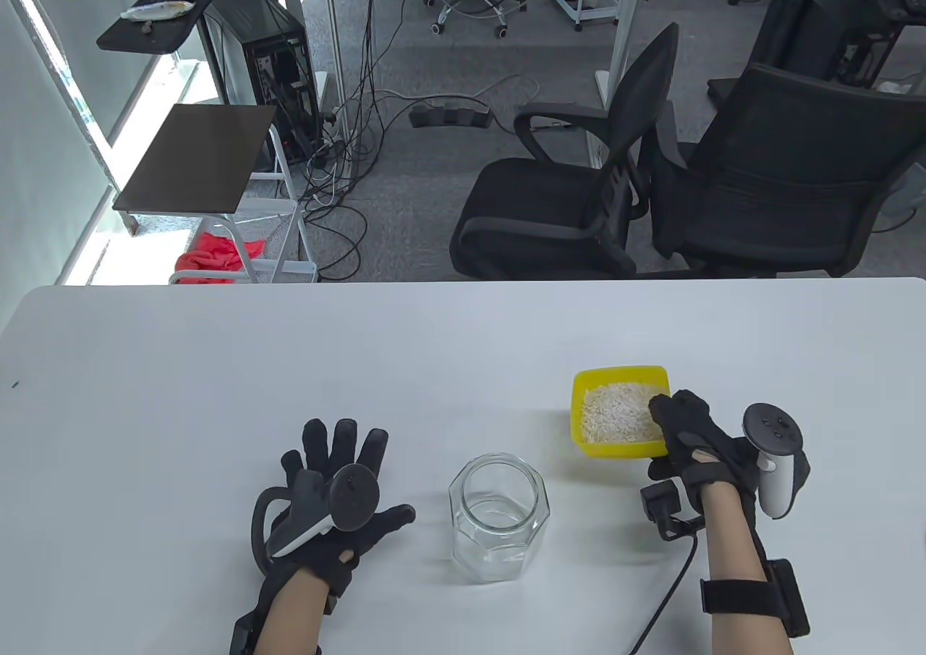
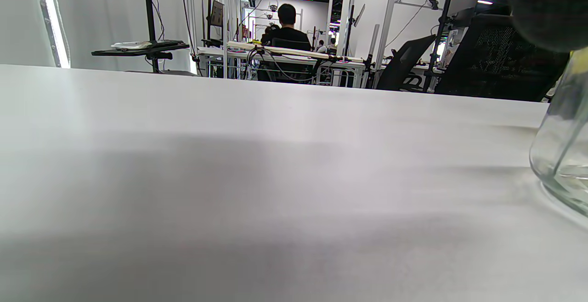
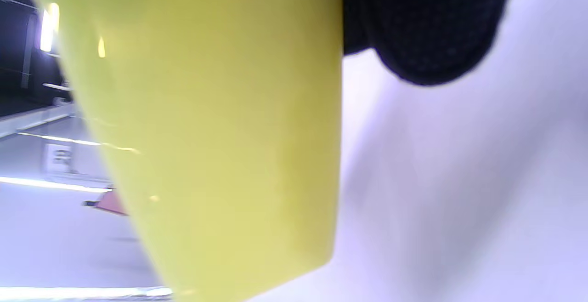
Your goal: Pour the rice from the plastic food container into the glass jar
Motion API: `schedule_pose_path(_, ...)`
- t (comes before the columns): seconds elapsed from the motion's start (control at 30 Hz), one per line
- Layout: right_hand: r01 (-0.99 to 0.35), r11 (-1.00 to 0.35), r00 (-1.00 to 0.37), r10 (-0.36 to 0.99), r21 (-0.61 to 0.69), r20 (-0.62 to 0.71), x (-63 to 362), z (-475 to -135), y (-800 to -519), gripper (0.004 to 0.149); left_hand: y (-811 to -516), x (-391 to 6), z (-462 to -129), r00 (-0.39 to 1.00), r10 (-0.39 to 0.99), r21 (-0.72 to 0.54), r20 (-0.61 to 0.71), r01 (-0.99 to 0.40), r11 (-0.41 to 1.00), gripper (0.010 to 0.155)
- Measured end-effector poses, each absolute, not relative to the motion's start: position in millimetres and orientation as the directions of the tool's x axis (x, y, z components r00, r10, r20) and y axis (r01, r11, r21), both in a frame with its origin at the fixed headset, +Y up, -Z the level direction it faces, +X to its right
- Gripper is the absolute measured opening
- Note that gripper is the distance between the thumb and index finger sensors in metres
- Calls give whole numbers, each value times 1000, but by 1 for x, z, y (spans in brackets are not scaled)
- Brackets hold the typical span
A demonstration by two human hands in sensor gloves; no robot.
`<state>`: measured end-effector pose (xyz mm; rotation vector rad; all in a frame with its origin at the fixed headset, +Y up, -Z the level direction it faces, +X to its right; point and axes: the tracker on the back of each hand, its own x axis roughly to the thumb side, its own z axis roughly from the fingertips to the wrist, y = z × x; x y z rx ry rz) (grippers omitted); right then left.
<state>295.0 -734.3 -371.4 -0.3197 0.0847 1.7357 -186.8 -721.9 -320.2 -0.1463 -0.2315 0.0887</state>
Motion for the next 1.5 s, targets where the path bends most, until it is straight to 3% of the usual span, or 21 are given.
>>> schedule_pose_path(0.23, -998, -46, -40, 993, -47, -112, 264, -359, -718, 84, -728, -184, -320, 970, 91, -177, 224, -51, 983, 103)
schedule_pose_path(0.57, -999, -42, -44, 996, -23, 80, 232, -345, -680, 84, -731, -183, -319, 969, 107, -199, 222, -63, 978, 102)
schedule_pose_path(1.1, -987, -152, -161, 960, -55, 227, 208, -332, -661, 84, -731, -172, -318, 919, 194, -238, 342, -116, 964, 103)
schedule_pose_path(1.5, -982, -178, -188, 934, -61, 302, 196, -327, -657, 85, -732, -169, -317, 923, 172, -243, 344, -90, 966, 102)
